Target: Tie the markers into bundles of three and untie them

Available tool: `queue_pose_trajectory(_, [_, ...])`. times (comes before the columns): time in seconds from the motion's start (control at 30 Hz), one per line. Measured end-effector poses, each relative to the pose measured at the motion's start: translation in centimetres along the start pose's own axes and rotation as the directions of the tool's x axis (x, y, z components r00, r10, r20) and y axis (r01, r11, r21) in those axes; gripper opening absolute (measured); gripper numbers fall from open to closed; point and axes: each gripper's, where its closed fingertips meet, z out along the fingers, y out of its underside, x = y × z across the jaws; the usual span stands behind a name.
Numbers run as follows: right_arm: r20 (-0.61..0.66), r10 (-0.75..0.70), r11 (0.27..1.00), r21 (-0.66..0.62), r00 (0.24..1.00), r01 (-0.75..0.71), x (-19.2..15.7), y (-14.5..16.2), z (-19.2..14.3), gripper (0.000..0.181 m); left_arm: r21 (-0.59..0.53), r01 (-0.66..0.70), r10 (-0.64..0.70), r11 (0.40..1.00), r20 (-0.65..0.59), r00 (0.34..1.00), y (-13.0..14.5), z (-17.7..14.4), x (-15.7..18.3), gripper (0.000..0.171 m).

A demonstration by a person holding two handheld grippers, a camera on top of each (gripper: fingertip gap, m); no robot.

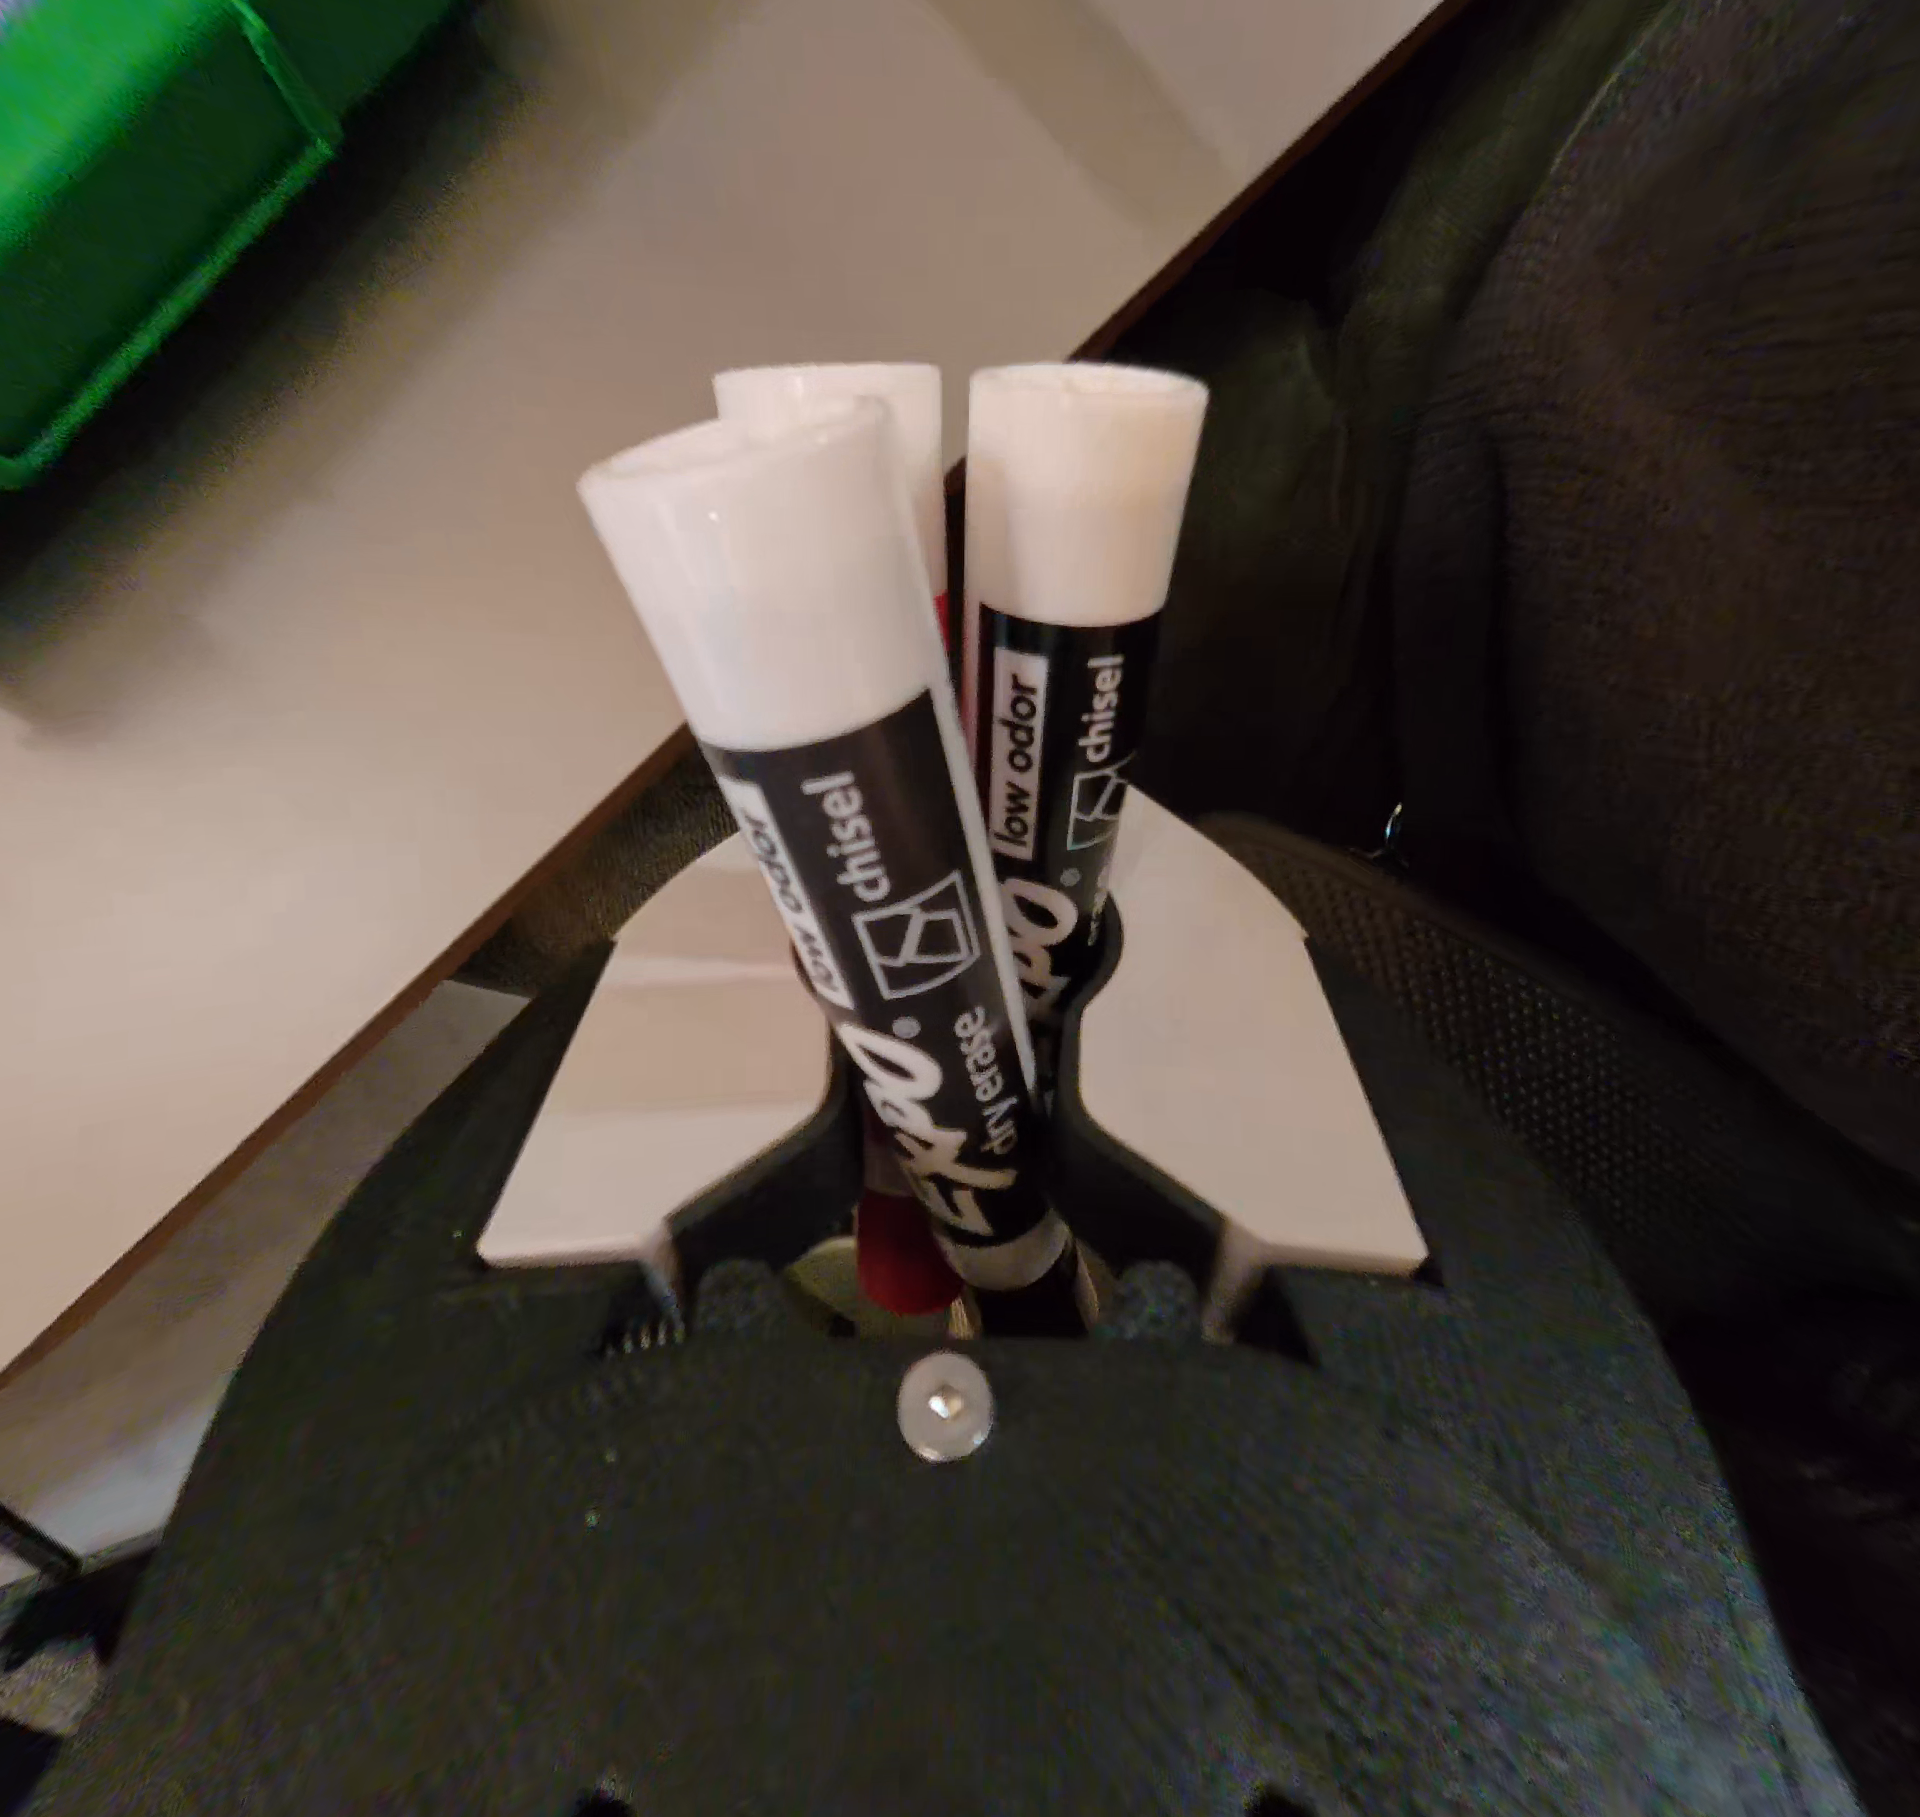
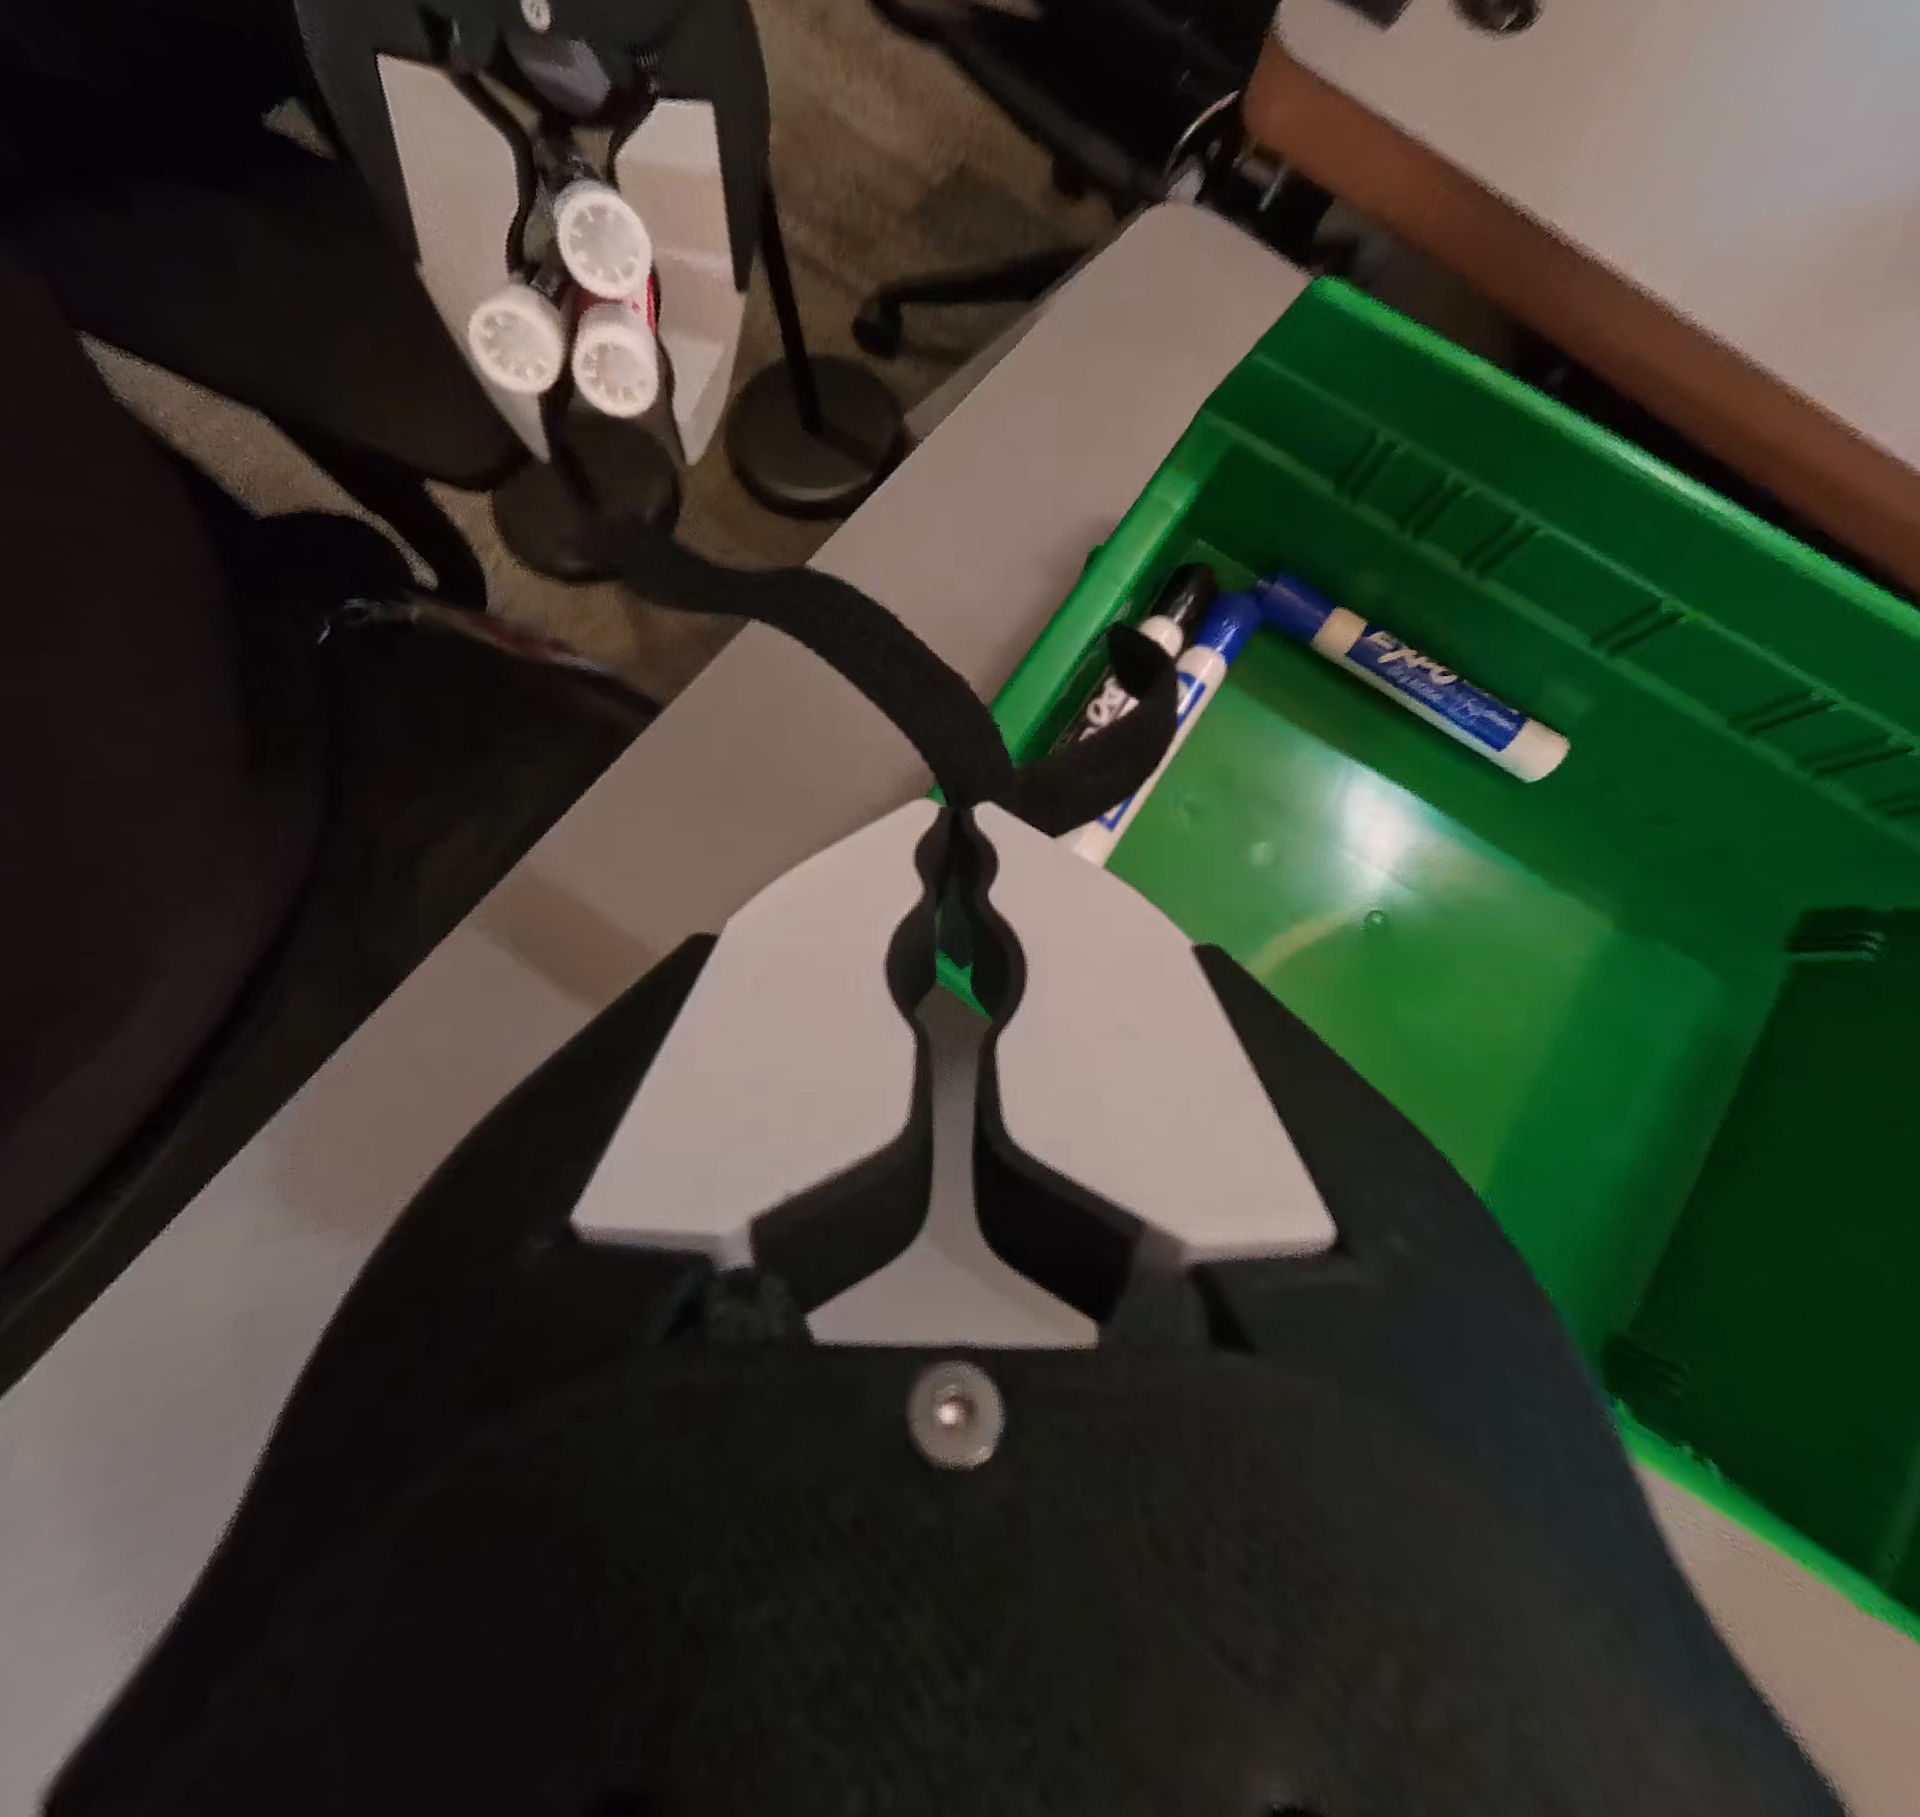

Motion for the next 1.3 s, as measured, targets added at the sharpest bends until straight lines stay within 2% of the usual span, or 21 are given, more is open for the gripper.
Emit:
queue_pose_trajectory(0.07, [-0.015,0.005,0.997,0.076,1.000,-0.004,-1.2,-0.6,-0.5,0.000,0.043,-0.010,0.010,0.999,0.018,1.000,-0.7,-0.4,-0.3,0.043])
queue_pose_trajectory(0.17, [0.026,0.025,0.987,0.158,0.999,-0.028,-3.7,-1.0,-1.3,0.000,0.083,-0.039,0.035,0.996,0.048,0.998,-1.7,-0.5,-0.9,0.043])
queue_pose_trajectory(0.4, [-0.047,0.016,0.994,0.109,0.999,-0.010,-6.3,1.9,-2.2,0.000,0.081,-0.108,0.102,0.991,0.079,0.992,-3.8,-0.2,-2.2,0.043])
queue_pose_trajectory(0.5, [-0.038,0.024,0.988,0.156,0.999,-0.017,-6.9,1.6,-2.7,0.000,0.093,-0.150,0.141,0.984,0.096,0.985,-5.5,-0.6,-2.7,0.043])
queue_pose_trajectory(0.63, [-0.095,-0.022,0.988,0.150,0.995,0.036,-6.6,1.4,-2.4,0.000,0.109,-0.183,0.169,0.977,0.127,0.978,-8.7,-1.9,-4.1,0.043])
queue_pose_trajectory(0.83, [-0.113,0.069,0.948,0.317,0.991,-0.030,-5.4,0.1,-1.9,0.001,0.126,-0.205,0.192,0.971,0.111,0.975,-13.1,-1.8,-4.5,0.043])
queue_pose_trajectory(0.97, [-0.094,0.095,0.909,0.413,0.991,-0.048,-5.6,0.0,-2.2,0.001,0.151,-0.205,0.188,0.967,0.120,0.975,-14.2,-0.5,-4.7,0.043])
queue_pose_trajectory(1.17, [-0.063,0.087,0.921,0.386,0.994,-0.056,-6.9,1.4,-1.5,0.001,0.267,-0.214,0.187,0.940,0.125,0.974,-16.2,0.2,-4.7,0.042])
queue_pose_trajectory(1.3, [-0.063,0.084,0.915,0.401,0.994,-0.052,-7.3,1.5,-1.1,0.001,0.231,-0.227,0.203,0.946,0.122,0.971,-15.9,1.2,-4.7,0.042])
